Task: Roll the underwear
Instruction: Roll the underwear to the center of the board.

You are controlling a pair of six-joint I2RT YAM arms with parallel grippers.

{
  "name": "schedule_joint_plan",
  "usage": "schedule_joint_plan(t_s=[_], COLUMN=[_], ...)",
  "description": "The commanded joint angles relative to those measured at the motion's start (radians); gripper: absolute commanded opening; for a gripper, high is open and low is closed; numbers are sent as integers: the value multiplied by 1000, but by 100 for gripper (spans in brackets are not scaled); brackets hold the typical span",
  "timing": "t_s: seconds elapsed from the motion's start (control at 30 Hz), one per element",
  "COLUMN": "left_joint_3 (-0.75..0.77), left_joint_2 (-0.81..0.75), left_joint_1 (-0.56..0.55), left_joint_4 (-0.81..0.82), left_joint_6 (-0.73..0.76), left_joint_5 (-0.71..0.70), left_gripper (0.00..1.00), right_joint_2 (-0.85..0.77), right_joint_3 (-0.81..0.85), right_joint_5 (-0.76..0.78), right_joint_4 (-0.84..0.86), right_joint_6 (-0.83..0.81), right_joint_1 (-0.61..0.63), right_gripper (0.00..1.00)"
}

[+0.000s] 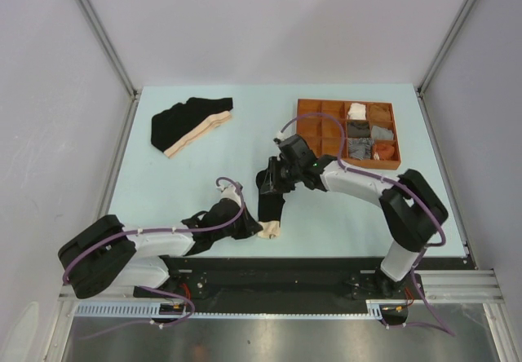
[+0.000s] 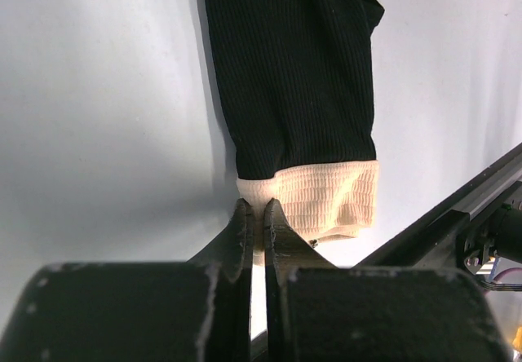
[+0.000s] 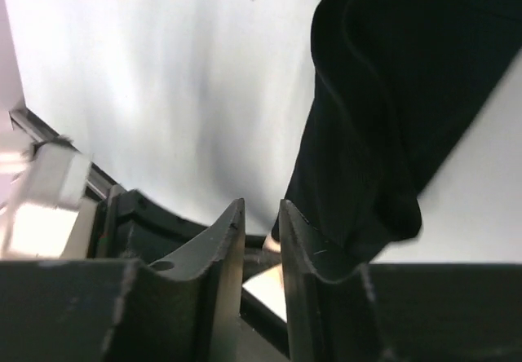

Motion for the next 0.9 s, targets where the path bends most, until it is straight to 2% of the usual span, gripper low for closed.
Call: schedule_joint_plan(t_s=[0.0,0.27,0.47,0.6,0.67,0.73,0.87], left_joint_3=[16,8,4,22,48,67,80], left_joint_2=[7,-12,-44,-79,-100,-136,-153], left_joint_1=[-1,-2,-2,2,24,59,235], left_joint_4=[-69,-95,-126,-161,-198,-211,-245], left_joint_6=[23,15,6,28,44,60,90], left_joint_5=[-14,-23,-41,-51,-40,15,240], left_gripper=[0,0,0,0,0,0,0], right_joint_2=[107,163,216,174,129,37,-104], right_joint_3=[43,45,45,45,46,49,48], right_joint_5=[-73,106,151,86,42,28,80], right_joint_4=[90,27,3,26,37,34,-38], right_joint_6=[-26,-58,-82,-142,-193,-248,-479], right_joint_1=[2,-36,-76,-83,-87,-87,-60], right_gripper=[25,21,20,25,32,41,57])
